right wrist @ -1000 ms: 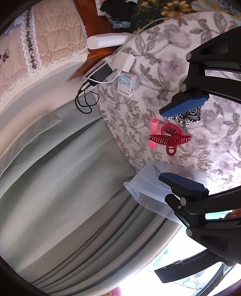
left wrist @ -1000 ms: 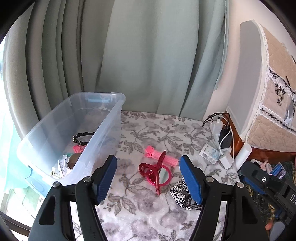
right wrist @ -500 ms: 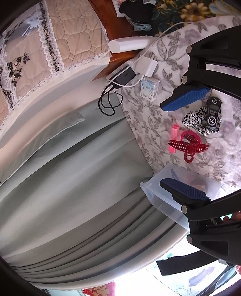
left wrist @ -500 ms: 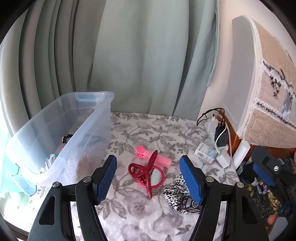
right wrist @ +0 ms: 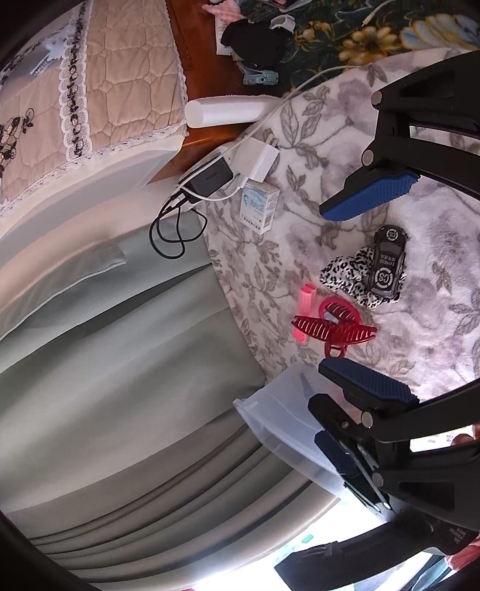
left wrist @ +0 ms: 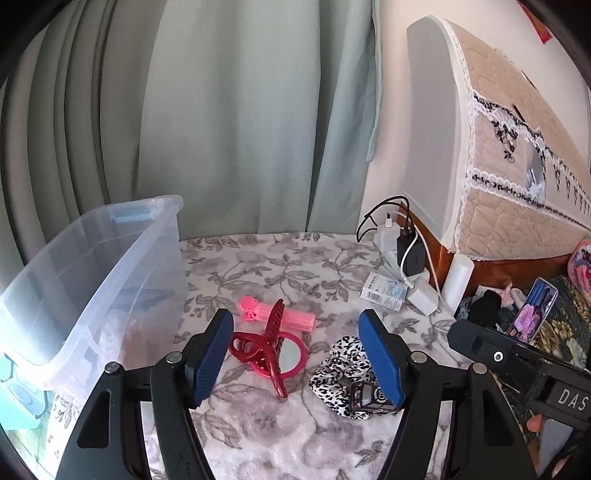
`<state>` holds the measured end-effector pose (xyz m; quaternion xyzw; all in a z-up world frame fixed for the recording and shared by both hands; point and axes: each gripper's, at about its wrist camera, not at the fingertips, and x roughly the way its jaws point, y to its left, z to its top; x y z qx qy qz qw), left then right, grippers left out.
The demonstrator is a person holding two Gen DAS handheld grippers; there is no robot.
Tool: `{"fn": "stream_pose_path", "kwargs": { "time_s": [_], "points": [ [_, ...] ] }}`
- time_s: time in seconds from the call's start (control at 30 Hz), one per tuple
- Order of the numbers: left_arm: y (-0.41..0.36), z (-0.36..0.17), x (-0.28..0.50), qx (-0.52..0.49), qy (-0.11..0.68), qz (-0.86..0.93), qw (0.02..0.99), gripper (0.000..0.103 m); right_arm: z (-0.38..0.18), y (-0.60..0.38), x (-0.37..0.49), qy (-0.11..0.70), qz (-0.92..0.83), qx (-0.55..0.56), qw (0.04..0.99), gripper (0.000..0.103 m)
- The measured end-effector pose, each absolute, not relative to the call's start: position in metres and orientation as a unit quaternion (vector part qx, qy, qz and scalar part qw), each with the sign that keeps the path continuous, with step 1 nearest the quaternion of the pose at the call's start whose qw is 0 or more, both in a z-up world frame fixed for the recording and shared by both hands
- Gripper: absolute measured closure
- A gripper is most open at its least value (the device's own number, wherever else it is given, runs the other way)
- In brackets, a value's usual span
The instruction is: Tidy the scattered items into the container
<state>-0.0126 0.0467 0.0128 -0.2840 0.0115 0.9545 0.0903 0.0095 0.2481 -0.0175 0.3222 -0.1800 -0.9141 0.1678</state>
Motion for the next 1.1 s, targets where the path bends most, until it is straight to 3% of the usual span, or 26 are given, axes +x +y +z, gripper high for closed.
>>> {"fn": "stream_pose_path", "kwargs": {
  "time_s": [0.3,0.77,1.1],
  "points": [
    [0.026,-0.024,-0.031,-0.351,-0.019,0.935,0.045,0.032,-0.061,0.223,0.007,-0.14,-0.884,0.406,0.186,0.024],
    [0.009,-0.059,-0.05,-0.383,-0.027,0.923,0.015,0.032,-0.091,0.204,-0.007,-0.071,-0.878,0.446,0.158,0.026],
    [0.015,-0.073,-0.075,-0.407,-0.028,0.913,0.008,0.032,-0.103,0.209,-0.019,-0.092,-0.874,0.454,0.144,0.031]
  ]
}}
